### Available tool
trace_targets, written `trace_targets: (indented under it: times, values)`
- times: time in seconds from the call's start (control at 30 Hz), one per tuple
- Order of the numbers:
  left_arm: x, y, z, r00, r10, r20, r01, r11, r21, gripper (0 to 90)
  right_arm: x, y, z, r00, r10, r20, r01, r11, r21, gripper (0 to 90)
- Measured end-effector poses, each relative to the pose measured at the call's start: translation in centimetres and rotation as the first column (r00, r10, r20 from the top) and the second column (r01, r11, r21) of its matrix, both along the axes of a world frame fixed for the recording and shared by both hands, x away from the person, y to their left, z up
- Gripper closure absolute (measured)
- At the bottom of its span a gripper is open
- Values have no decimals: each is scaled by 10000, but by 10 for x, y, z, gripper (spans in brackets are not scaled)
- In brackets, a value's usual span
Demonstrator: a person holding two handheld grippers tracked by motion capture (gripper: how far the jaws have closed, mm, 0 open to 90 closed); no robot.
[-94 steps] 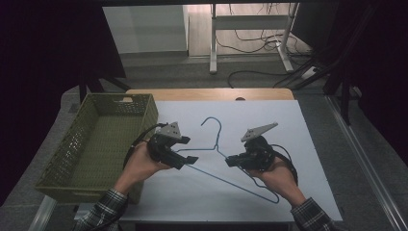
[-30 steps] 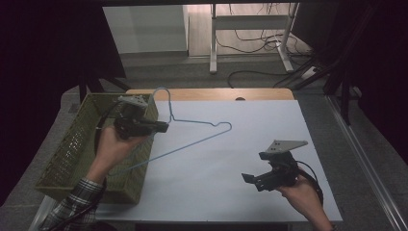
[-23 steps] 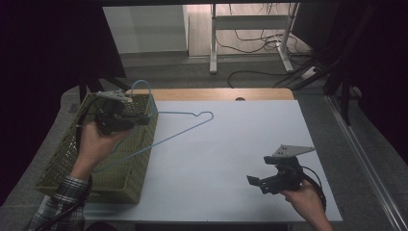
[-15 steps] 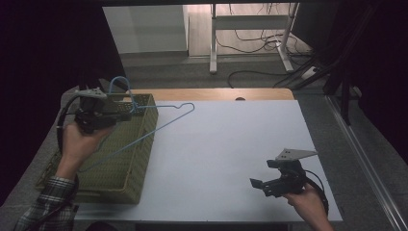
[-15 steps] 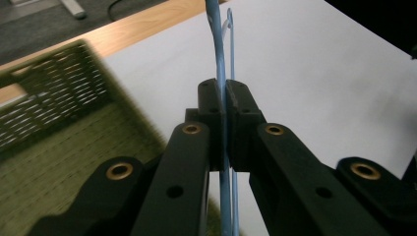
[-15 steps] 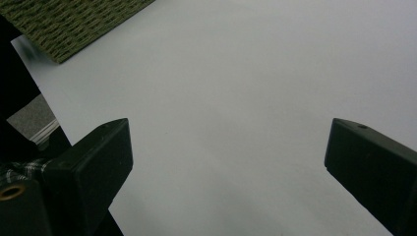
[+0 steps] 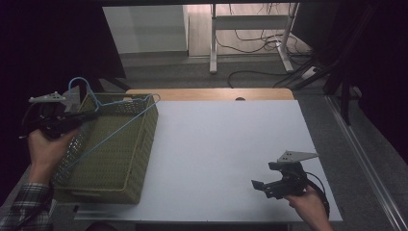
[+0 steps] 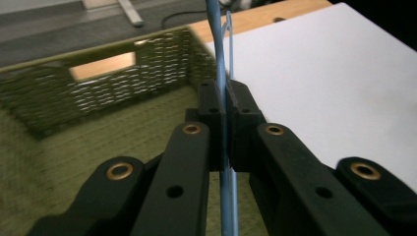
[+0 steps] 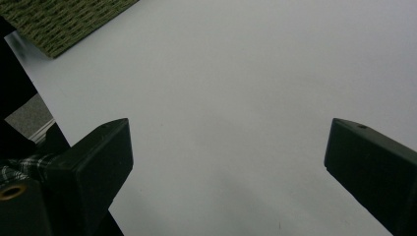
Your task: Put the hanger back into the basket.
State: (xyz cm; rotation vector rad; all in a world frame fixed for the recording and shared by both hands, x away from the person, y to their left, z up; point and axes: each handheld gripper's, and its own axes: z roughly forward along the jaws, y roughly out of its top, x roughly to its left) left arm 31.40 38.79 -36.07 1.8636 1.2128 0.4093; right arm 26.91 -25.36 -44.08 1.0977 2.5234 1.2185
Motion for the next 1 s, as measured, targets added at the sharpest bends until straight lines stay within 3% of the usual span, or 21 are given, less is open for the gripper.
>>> trace_targets:
  times: [0.3, 0.57, 0.87, 1.0]
  values:
    - [-1, 28, -16, 9984, 476, 294, -479, 9988, 97, 872, 1, -3, -3, 10000, -80, -43, 80, 10000, -44, 43]
    - [9, 29, -35, 9985, 350, 431, -357, 9992, 163, 872, 1, -3, -5, 9999, -67, -108, 66, 9999, -102, 43]
    - [12, 27, -58, 9991, 378, 174, -382, 9990, 247, 872, 1, -4, -5, 9998, -80, -156, 79, 9999, -74, 45]
    - [13, 26, -69, 9990, 425, -127, -419, 9981, 447, 871, 1, -3, -6, 9998, -38, -173, 36, 9999, -132, 46]
